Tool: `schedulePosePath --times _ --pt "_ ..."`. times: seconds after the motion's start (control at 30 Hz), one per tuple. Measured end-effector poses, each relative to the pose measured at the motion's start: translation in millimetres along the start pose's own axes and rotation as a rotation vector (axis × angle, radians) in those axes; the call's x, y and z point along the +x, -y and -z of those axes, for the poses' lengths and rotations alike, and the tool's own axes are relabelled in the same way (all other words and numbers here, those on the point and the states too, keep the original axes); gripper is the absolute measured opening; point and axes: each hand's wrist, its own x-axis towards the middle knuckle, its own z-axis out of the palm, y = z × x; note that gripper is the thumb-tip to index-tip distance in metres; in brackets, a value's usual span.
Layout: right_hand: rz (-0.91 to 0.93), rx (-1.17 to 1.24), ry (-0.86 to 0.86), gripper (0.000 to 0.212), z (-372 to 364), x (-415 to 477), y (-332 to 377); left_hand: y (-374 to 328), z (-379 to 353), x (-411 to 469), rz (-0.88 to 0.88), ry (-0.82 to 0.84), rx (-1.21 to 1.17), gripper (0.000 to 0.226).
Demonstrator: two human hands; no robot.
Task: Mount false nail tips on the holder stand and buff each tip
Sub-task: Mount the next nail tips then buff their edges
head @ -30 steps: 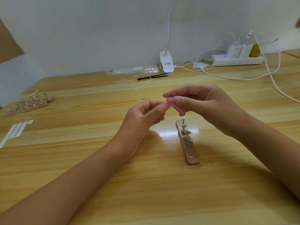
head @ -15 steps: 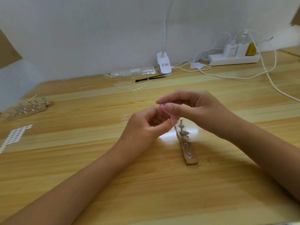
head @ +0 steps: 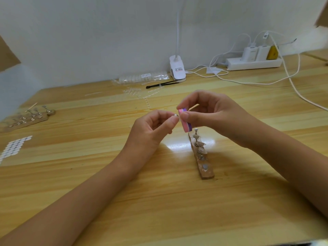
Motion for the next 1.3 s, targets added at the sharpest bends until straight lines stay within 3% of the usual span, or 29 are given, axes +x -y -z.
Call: schedulePosePath --times 0.13,0.27,0.43,0.57,0.7,0.83,0.97,1.1,1.23,1.3 --pt "0.036 0.065 -0.061 0.029 1.2 0.1 0.8 -1.8 -1.7 -0.3 0.006 -0.014 -0.021 0.023" --pt "-0.011 0.028 0.040 0.029 -3.9 -1.2 -0.6 -1.1 1.5 1.1 0.031 -0.038 -0.065 0.026" --pt "0.061 0.110 -0.108 0.029 -4.8 0.1 0.6 -1.7 0.3 0.8 0.004 -0.013 -0.041 0.027" --pt "0.033 0.092 0.006 0.031 -4.6 -0.8 0.3 -1.5 0.4 0.5 0.026 -0.023 -0.058 0.021" --pt "0.096 0.126 -0.100 0.030 -3.8 0.6 -0.7 -2.0 0.0 0.0 0.033 -0.022 -0.066 0.019" --pt "0.070 0.097 0.006 0.031 -0.9 -0.3 1.9 -2.1 -1.2 -0.4 0.031 -0.015 -0.072 0.022" --pt "0.120 0.145 -0.111 0.030 -0.9 0.7 2.3 -2.6 -1.9 0.1 0.049 -0.027 -0.088 0.022" --pt "0.084 0.106 -0.035 0.029 -5.3 0.0 1.9 -2.0 -1.4 0.4 0.049 -0.038 -0.084 0.027" --pt "0.123 0.150 -0.137 0.027 -6.6 1.0 0.2 -1.5 -0.9 1.6 0.053 -0.051 -0.086 0.023" --pt "0.086 0.126 -0.069 0.030 -7.8 0.5 0.7 -1.3 -1.3 1.3 0.049 -0.048 -0.081 0.024"
